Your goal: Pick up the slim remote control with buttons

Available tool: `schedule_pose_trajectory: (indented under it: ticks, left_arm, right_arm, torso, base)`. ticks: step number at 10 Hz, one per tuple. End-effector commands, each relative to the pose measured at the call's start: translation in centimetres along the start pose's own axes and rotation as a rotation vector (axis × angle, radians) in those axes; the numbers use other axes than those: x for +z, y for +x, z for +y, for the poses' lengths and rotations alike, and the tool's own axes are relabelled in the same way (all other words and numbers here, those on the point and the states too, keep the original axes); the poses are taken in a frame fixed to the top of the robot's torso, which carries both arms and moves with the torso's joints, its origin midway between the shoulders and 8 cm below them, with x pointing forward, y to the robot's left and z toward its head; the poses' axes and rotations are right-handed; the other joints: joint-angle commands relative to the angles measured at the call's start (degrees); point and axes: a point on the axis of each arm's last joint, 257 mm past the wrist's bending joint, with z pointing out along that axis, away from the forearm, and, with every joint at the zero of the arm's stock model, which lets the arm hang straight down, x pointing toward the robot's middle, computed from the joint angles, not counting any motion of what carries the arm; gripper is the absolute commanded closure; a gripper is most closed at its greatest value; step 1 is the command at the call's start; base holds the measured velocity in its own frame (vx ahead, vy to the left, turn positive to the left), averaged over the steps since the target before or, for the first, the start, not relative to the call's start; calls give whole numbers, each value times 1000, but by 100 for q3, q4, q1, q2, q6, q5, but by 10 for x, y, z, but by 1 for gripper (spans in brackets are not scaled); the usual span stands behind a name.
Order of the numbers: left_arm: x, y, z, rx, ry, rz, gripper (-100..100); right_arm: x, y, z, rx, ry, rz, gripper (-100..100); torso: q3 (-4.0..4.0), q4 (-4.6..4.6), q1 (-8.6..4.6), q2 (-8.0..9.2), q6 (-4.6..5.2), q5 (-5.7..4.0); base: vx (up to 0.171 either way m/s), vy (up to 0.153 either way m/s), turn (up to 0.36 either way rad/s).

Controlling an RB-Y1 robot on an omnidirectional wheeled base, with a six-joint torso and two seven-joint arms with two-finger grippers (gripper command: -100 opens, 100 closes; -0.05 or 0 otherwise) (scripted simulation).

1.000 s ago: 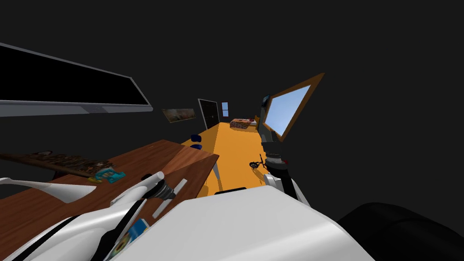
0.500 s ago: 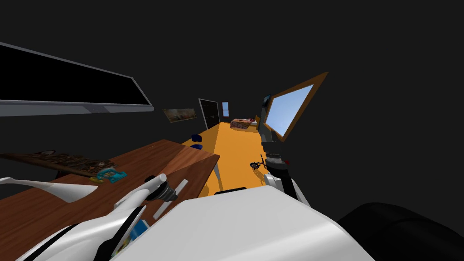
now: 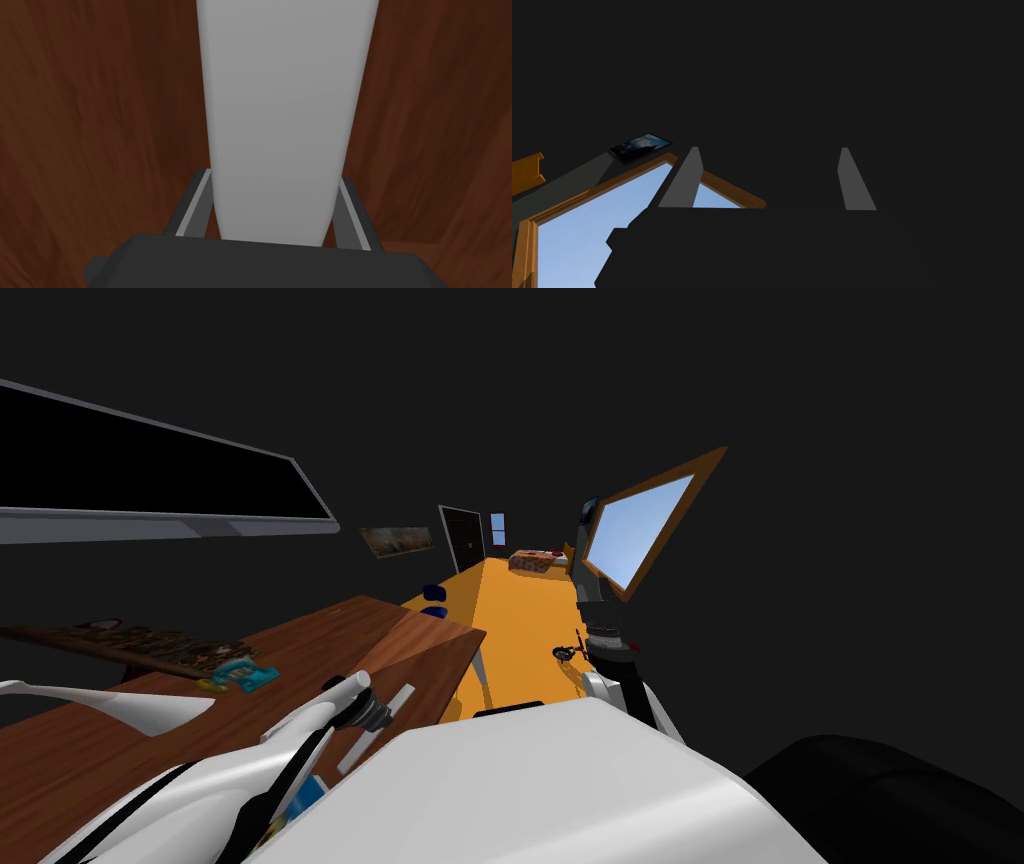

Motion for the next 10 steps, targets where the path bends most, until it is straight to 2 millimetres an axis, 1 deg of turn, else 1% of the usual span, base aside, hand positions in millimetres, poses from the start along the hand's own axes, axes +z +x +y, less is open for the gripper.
schedule_pose_trajectory:
  ticks: [1, 4, 5, 6, 8, 10]
  left_arm:
    - [0, 0, 0, 0, 0, 0, 100]
    - [0, 0, 0, 0, 0, 0, 100]
    - [0, 0, 0, 0, 0, 0, 0]
    - [-9, -4, -7, -10, -3, -7, 100]
    - [-19, -4, -14, -14, -3, -8, 100]
    - [-18, -3, -13, -16, -4, -8, 100]
  right_arm:
    - [0, 0, 0, 0, 0, 0, 0]
    - [0, 0, 0, 0, 0, 0, 0]
    - [0, 0, 0, 0, 0, 0, 0]
    - [0, 0, 0, 0, 0, 0, 0]
    - [0, 0, 0, 0, 0, 0, 0]
    - [0, 0, 0, 0, 0, 0, 0]
  torso:
    - [0, 0, 0, 0, 0, 0]
    - [-3, -2, 11, -5, 0, 5]
    - [-3, -2, 11, -5, 0, 5]
    - [-3, -2, 11, -5, 0, 4]
    - [2, 0, -2, 5, -2, 1]
    - [2, 0, -3, 5, -2, 0]
  base:
    - [0, 0, 0]
    - [0, 0, 0]
    - [0, 0, 0]
    - [-20, -17, -27]
    - [-31, -35, -17]
    - [-14, -17, 0]
